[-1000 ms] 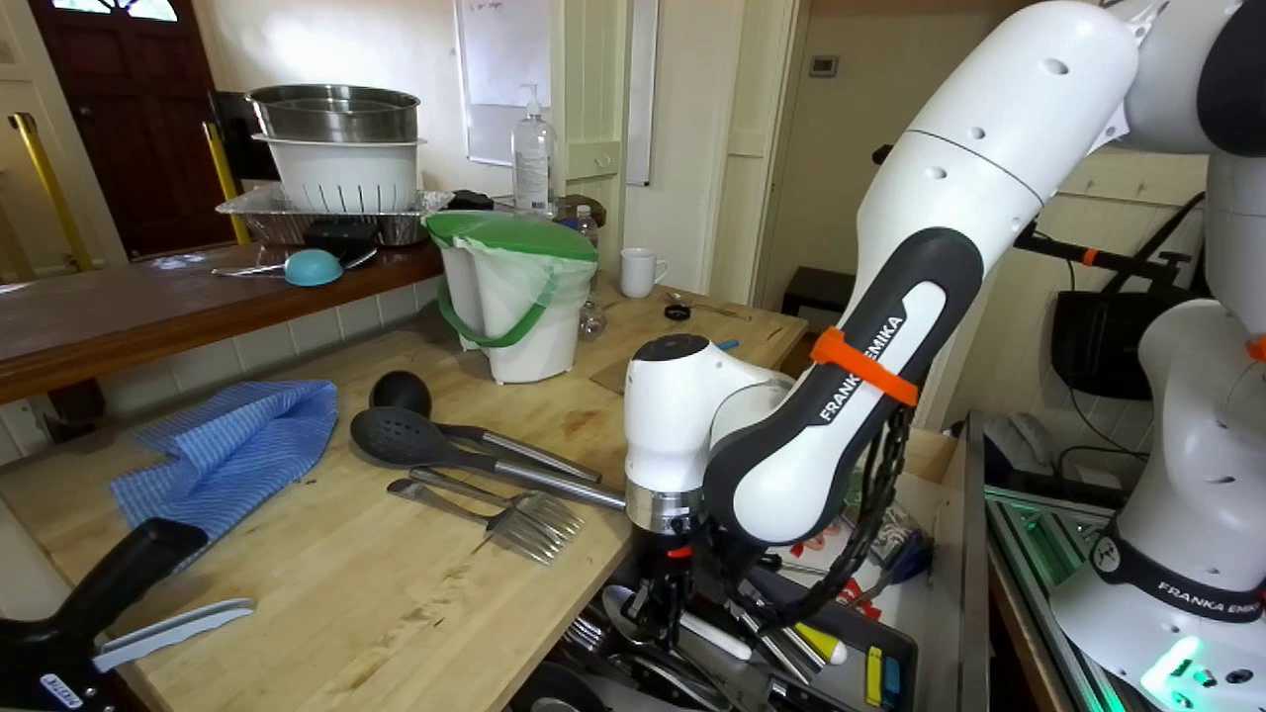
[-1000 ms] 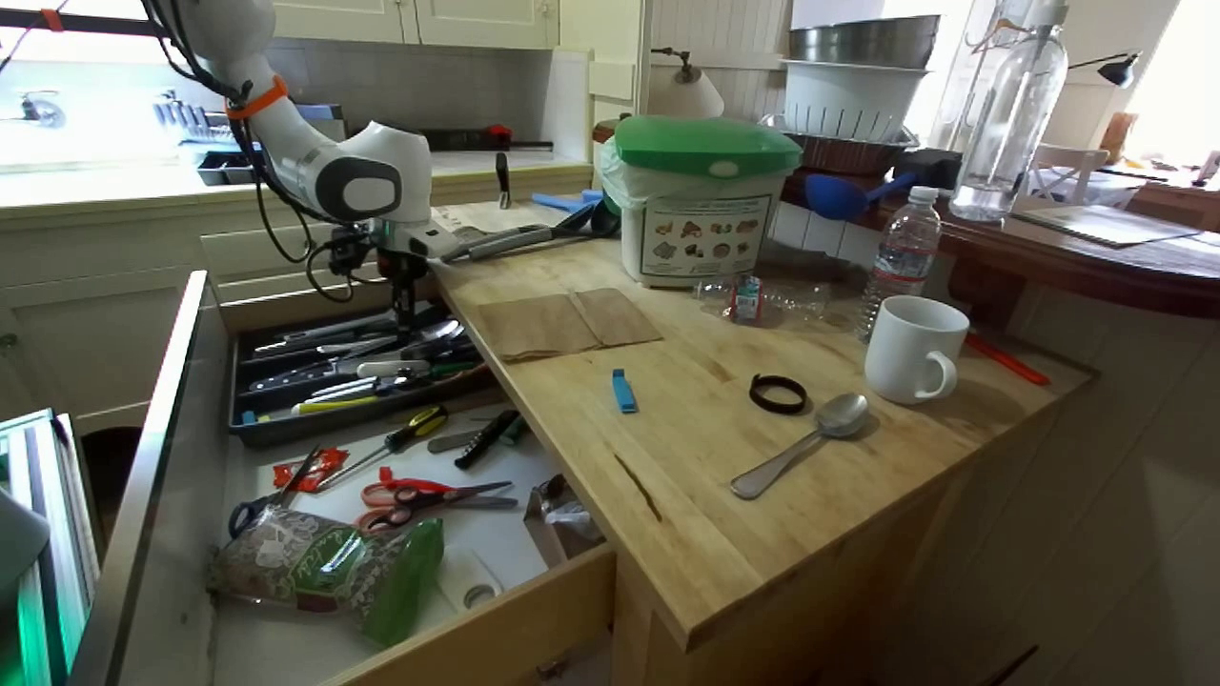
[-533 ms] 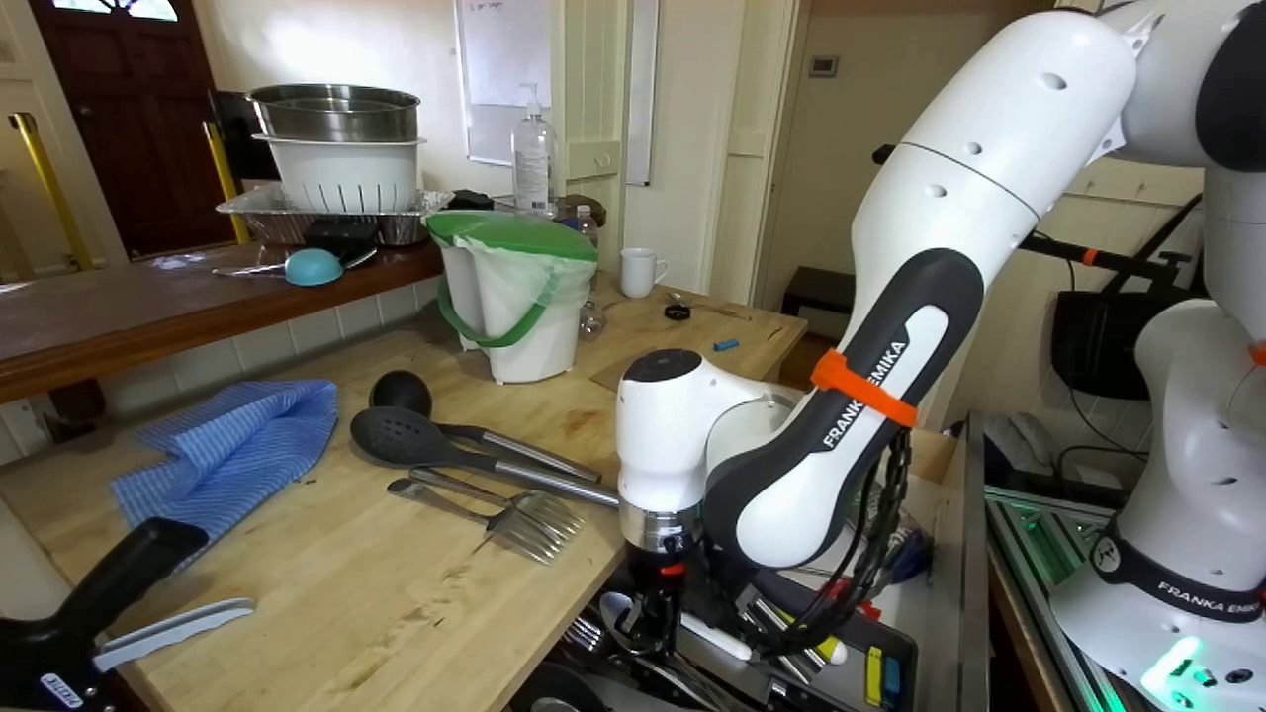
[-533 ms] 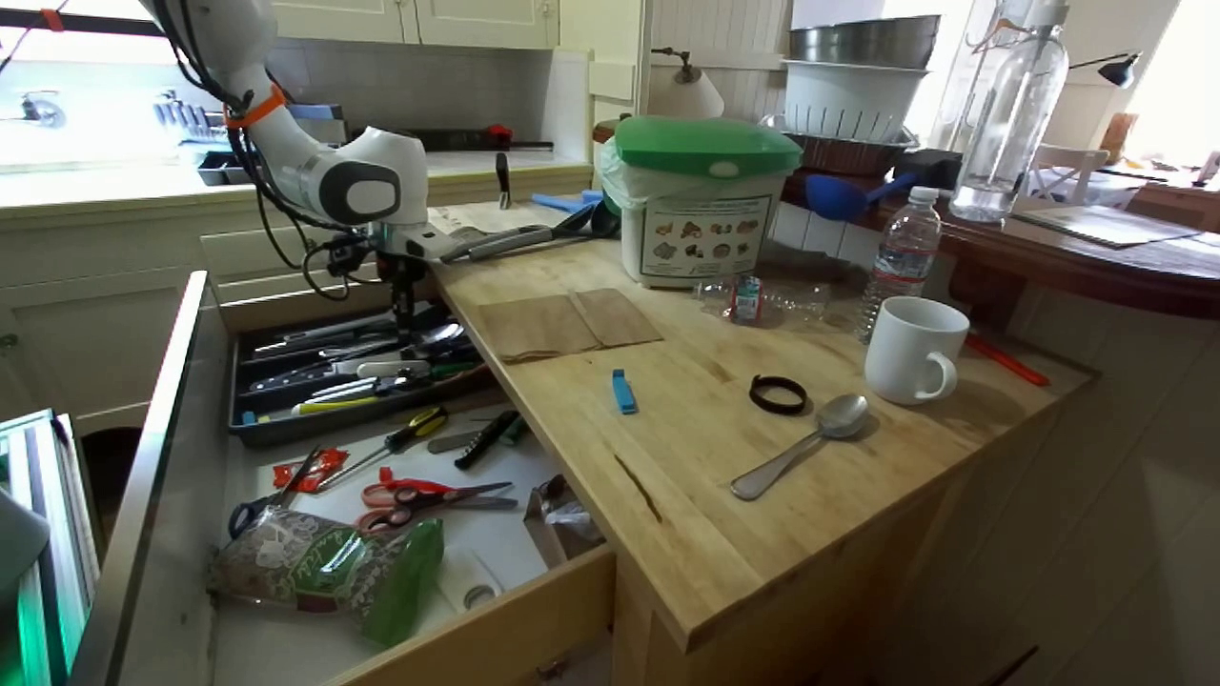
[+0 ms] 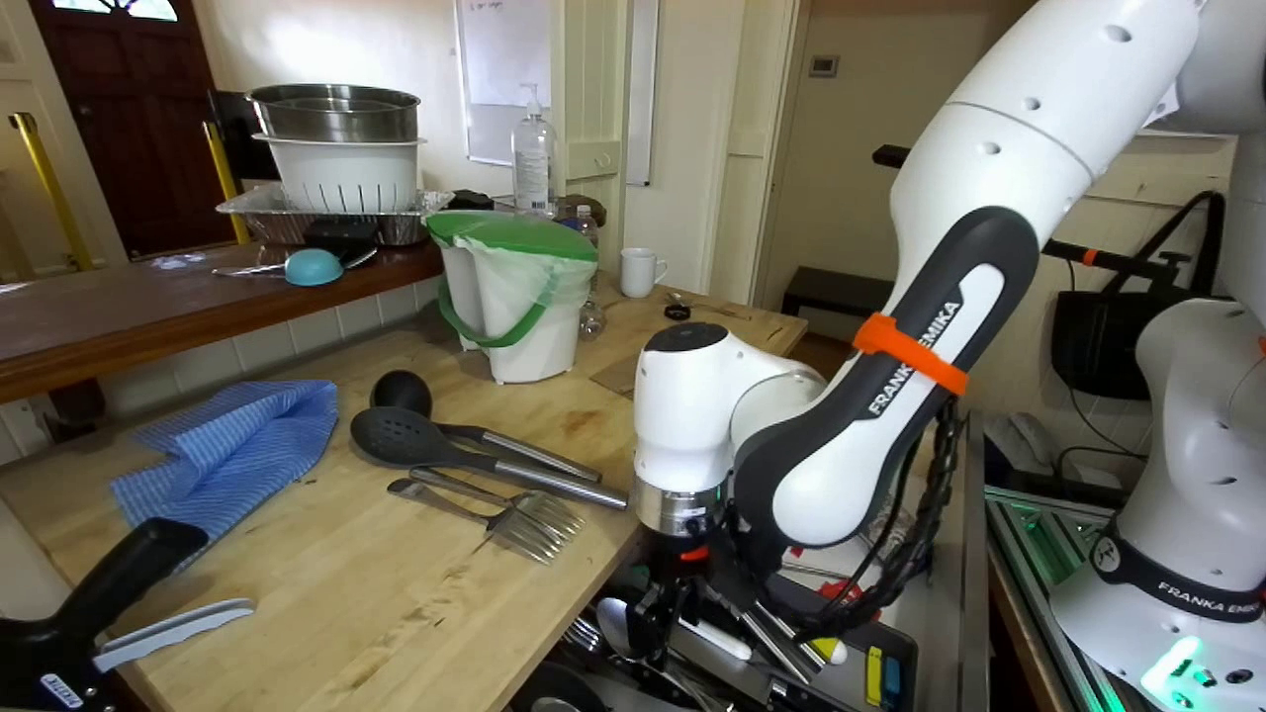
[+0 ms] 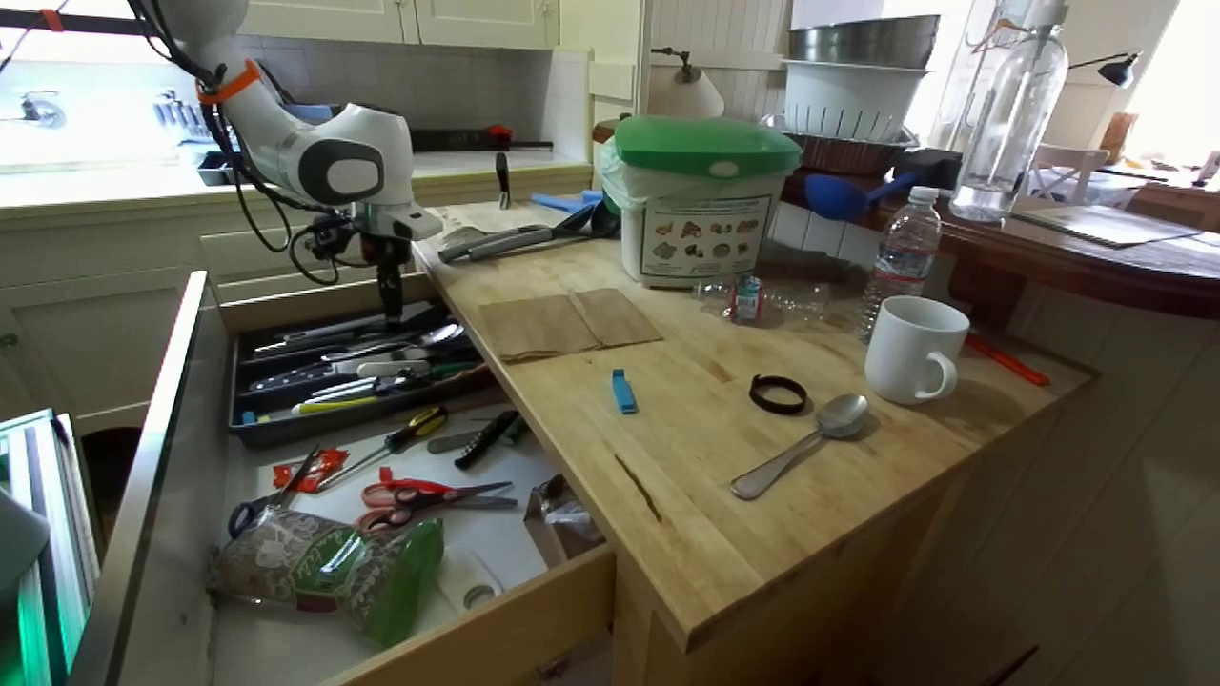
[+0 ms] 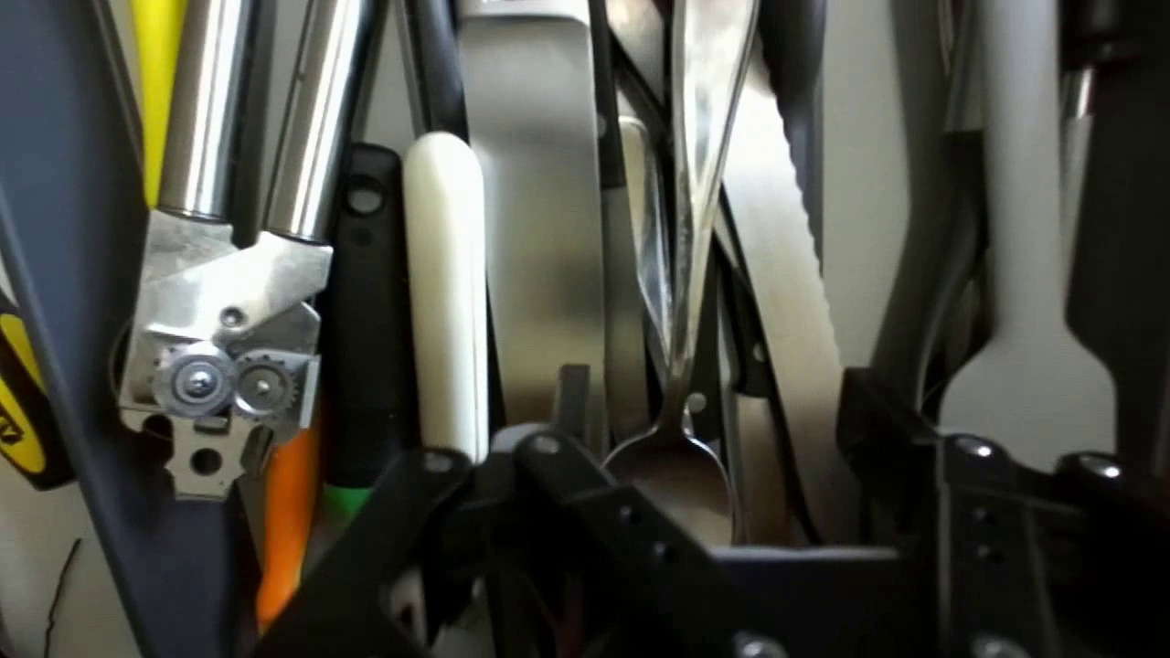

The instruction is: Put the spoon inside the drawer

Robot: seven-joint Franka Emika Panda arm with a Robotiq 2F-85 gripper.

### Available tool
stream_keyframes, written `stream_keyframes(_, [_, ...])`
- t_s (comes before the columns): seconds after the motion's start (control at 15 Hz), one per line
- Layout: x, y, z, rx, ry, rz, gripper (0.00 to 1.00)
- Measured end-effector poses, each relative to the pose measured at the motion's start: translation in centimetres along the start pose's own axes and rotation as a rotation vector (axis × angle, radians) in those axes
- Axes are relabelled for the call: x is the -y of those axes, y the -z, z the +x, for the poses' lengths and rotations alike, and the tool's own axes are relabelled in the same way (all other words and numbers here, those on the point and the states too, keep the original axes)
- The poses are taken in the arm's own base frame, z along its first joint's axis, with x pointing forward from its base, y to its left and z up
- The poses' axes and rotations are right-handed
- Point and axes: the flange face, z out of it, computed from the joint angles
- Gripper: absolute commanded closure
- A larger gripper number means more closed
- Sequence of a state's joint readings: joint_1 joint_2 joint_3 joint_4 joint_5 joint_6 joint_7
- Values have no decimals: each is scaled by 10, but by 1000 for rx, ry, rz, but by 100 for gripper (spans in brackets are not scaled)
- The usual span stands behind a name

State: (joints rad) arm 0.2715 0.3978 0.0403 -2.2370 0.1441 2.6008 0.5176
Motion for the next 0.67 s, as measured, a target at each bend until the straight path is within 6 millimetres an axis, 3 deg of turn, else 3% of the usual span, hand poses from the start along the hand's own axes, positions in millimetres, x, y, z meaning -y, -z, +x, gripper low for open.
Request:
stream_keyframes(0.33, [-28,75,-41,49,64,114,0])
stream_keyframes(0.67, [-84,167,-51,-66,-77,242,0])
